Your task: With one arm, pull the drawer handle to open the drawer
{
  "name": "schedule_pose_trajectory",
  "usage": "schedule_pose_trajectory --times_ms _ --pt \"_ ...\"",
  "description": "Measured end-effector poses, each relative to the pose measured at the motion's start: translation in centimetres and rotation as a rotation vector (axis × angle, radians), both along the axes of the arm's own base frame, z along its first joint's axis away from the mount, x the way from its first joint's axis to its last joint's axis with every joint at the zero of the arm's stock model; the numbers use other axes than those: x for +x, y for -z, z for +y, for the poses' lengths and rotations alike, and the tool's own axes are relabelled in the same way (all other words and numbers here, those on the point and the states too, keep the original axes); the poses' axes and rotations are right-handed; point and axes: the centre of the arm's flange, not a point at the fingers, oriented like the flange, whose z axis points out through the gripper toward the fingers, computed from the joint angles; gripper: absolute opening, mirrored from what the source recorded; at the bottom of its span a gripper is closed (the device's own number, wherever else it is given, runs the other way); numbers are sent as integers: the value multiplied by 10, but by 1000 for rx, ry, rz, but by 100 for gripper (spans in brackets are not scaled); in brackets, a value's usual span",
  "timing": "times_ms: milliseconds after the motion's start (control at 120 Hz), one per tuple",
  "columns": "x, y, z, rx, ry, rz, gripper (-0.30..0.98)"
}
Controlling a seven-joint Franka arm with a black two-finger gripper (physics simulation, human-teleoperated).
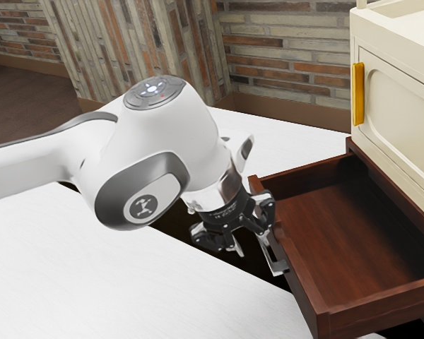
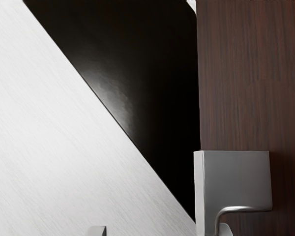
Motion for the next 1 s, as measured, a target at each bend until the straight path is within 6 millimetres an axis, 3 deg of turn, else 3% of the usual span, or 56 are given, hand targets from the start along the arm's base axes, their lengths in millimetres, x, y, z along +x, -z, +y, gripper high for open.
schedule_pose_trajectory --times_ms 108,283,317,375,408,442,525,592,792,1000 --pt "0 -13 -6 15 22 -35 16" --pt "3 -44 12 38 -1 -98 19" --pt "7 -80 26 15 -41 -137 25" --pt "10 -173 75 -70 -200 -198 36" --pt "0 -202 104 -97 -284 -191 40" --pt "-9 -215 132 -98 -364 -165 45" --pt "-20 -186 188 -78 -530 -8 52" --pt "-25 -159 207 -63 -606 98 57" --pt "-26 -114 197 -41 -673 263 64" --pt "-30 -104 199 -35 -734 303 67"
